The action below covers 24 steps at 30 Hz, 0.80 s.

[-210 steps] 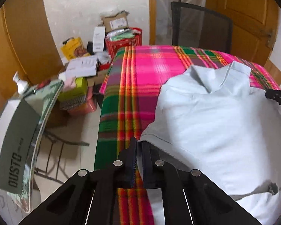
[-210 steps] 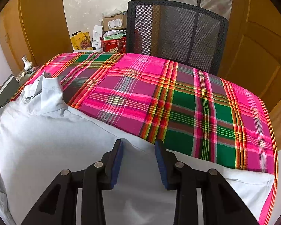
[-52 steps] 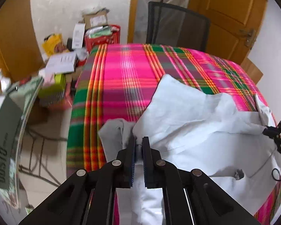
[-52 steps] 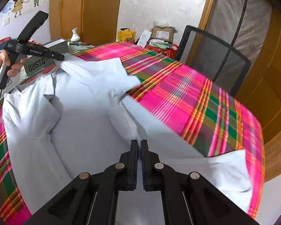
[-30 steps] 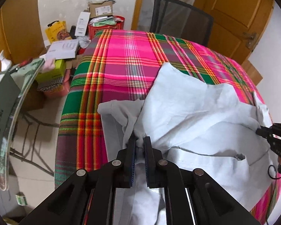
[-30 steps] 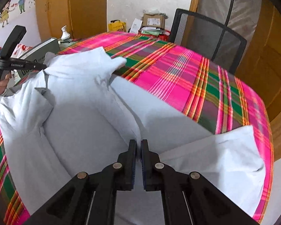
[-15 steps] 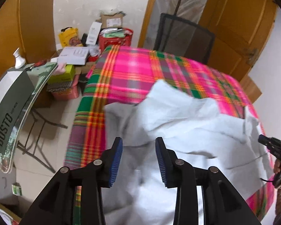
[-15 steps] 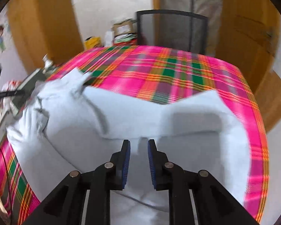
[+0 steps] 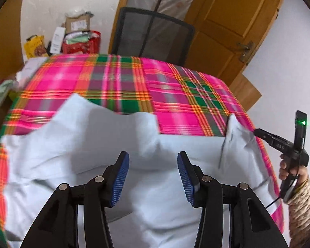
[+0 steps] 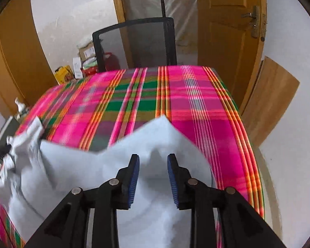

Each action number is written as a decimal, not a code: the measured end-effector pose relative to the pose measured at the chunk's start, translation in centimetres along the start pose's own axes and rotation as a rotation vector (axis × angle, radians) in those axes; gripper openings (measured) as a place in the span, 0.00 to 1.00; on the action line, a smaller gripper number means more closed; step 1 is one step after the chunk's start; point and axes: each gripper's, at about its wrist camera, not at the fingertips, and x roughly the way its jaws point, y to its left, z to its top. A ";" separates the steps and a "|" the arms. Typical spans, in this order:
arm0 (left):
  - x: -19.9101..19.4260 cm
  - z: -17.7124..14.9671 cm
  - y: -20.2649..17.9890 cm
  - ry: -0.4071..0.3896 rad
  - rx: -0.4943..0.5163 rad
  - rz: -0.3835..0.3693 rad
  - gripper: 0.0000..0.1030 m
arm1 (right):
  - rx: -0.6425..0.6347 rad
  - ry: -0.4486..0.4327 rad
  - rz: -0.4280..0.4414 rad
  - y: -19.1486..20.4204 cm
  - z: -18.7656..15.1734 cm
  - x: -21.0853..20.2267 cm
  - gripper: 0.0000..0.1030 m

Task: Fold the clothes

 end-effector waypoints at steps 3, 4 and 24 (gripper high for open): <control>2.2 1.2 -1.4 0.022 -0.015 0.028 0.55 | 0.028 0.014 -0.004 -0.3 1.3 2.0 0.31; 2.9 1.6 -1.9 0.032 -0.003 0.061 0.56 | 0.046 0.022 -0.002 -0.4 1.7 2.8 0.31; 6.2 1.5 -1.0 0.094 -0.073 0.096 0.56 | 0.085 0.107 -0.168 0.5 3.5 7.9 0.11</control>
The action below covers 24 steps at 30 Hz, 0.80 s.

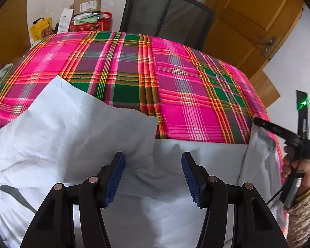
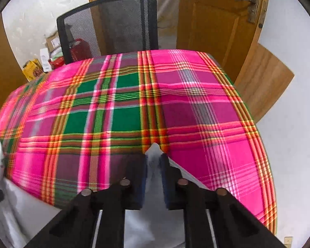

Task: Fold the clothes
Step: 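Lay the folded hem over the collar with both grippers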

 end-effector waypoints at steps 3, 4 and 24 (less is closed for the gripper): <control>-0.4 -0.2 0.7 -0.013 -0.048 0.001 0.47 | 0.041 -0.047 0.036 -1.0 -0.6 -1.8 0.09; -0.5 -0.3 0.8 -0.015 -0.056 -0.004 0.47 | 0.057 -0.070 0.050 -1.4 -1.0 -2.8 0.09; -1.4 -2.7 1.1 -0.014 -0.105 0.035 0.50 | 0.334 -0.114 0.084 -10.8 -13.7 -9.5 0.04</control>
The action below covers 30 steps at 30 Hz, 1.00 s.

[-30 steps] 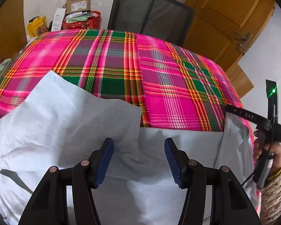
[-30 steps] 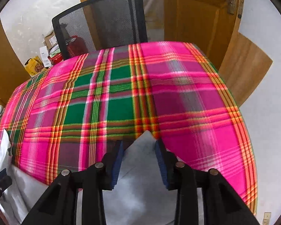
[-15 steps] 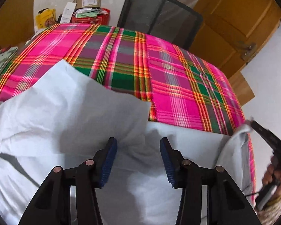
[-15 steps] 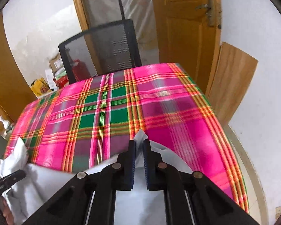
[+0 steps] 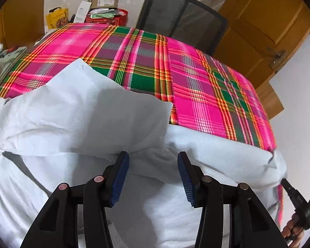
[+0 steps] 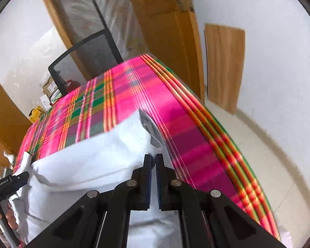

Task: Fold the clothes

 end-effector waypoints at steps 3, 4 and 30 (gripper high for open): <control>0.2 -0.2 -0.3 0.005 0.005 0.007 0.50 | 0.028 0.006 0.019 -0.8 -0.8 0.0 0.04; 0.2 -0.1 -0.2 0.004 -0.003 0.003 0.50 | 0.037 0.009 0.026 -1.0 -1.0 0.0 0.04; 0.5 -0.6 -1.6 -0.025 0.028 0.034 0.68 | -0.072 0.079 0.351 -1.1 5.9 6.1 0.34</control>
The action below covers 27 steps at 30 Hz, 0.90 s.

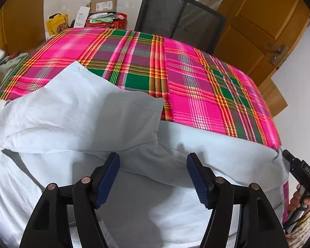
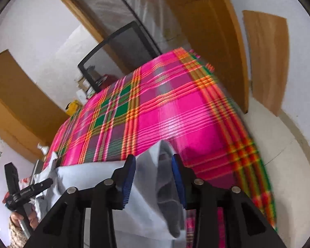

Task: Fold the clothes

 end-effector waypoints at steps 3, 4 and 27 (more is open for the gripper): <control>0.0 0.0 -0.1 -0.003 0.004 0.005 0.68 | -0.002 -0.013 -0.038 -0.4 -0.4 -0.4 0.04; 0.0 0.0 -0.1 -0.003 0.006 0.004 0.68 | 0.007 -0.017 -0.046 -0.6 -0.6 -0.7 0.04; -6.5 -0.9 4.2 -0.015 -0.123 -0.065 0.69 | -0.194 0.016 -0.188 4.8 -4.7 -3.0 0.12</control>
